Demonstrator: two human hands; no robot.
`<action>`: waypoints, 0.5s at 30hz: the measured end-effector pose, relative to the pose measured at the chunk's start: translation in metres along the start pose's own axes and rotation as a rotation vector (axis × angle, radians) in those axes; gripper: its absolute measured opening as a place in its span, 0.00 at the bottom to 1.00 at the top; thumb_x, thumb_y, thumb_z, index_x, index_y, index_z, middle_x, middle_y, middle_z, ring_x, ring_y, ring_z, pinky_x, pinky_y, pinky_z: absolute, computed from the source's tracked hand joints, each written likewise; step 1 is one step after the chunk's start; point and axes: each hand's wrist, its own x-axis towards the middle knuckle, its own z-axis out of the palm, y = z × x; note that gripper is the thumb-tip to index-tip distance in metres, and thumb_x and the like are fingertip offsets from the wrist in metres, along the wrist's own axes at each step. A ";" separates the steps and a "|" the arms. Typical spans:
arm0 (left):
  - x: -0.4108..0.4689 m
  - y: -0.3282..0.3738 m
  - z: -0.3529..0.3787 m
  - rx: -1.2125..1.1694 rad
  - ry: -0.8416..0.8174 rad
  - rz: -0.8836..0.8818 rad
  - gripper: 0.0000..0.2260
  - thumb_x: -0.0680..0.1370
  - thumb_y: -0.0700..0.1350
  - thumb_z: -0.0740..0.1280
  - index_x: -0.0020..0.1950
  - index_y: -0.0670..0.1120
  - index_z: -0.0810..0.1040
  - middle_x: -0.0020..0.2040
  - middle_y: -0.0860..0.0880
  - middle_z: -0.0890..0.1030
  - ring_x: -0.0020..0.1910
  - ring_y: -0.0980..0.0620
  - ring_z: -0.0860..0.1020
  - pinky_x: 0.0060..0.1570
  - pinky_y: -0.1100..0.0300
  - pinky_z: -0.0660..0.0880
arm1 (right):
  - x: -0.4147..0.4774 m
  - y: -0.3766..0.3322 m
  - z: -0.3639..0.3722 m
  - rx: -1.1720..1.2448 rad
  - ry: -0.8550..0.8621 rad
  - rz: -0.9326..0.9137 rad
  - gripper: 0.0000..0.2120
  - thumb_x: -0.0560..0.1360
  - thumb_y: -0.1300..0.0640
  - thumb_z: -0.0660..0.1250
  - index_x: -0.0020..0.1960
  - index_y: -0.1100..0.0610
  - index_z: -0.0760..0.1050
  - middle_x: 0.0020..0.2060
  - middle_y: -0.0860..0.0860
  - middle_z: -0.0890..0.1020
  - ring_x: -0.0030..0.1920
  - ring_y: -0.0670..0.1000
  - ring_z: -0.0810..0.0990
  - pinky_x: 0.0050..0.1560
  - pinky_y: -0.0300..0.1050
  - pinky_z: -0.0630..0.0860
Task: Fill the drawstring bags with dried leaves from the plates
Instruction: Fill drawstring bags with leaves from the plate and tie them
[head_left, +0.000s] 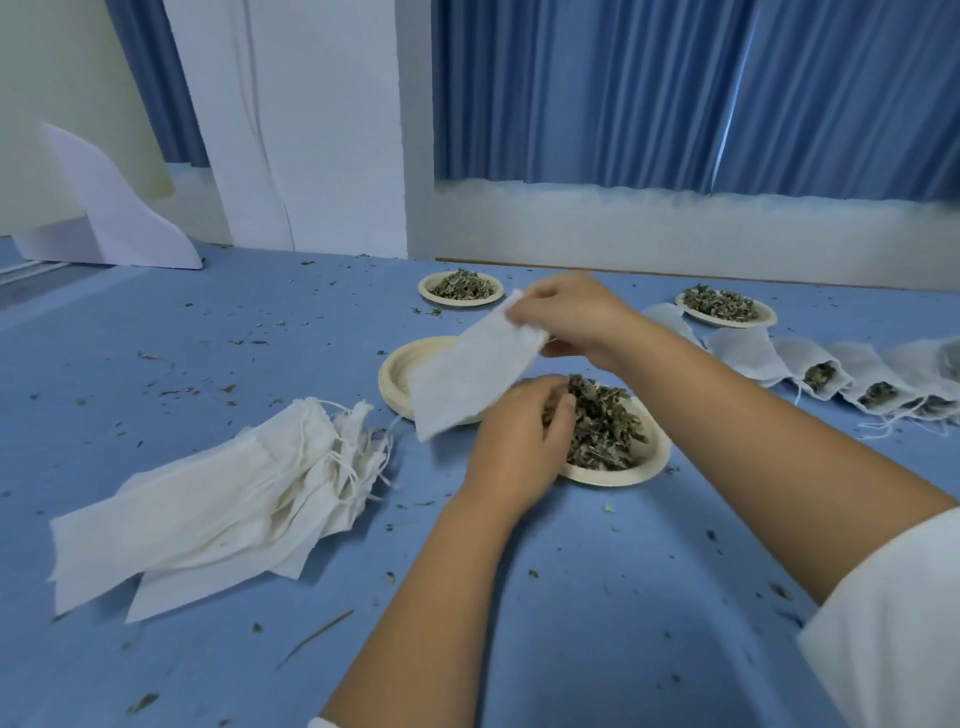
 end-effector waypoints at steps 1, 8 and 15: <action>0.000 0.003 -0.001 -0.038 0.035 0.043 0.12 0.82 0.47 0.62 0.61 0.46 0.80 0.55 0.51 0.82 0.53 0.56 0.78 0.55 0.58 0.74 | 0.000 0.006 -0.008 0.092 0.092 0.019 0.04 0.75 0.62 0.67 0.41 0.59 0.77 0.35 0.54 0.78 0.35 0.51 0.76 0.28 0.35 0.74; 0.026 0.018 -0.013 -0.035 0.428 0.031 0.05 0.77 0.50 0.68 0.47 0.50 0.81 0.39 0.55 0.78 0.38 0.58 0.75 0.38 0.65 0.70 | -0.006 0.054 -0.016 0.461 0.285 0.156 0.06 0.75 0.61 0.69 0.40 0.62 0.77 0.34 0.59 0.79 0.36 0.55 0.76 0.42 0.47 0.75; 0.054 0.004 -0.005 0.102 0.164 -0.180 0.09 0.74 0.53 0.72 0.49 0.49 0.82 0.47 0.54 0.83 0.47 0.55 0.79 0.47 0.59 0.75 | -0.008 0.062 0.004 0.793 0.185 0.222 0.10 0.77 0.61 0.65 0.37 0.59 0.72 0.27 0.52 0.72 0.25 0.47 0.74 0.27 0.38 0.73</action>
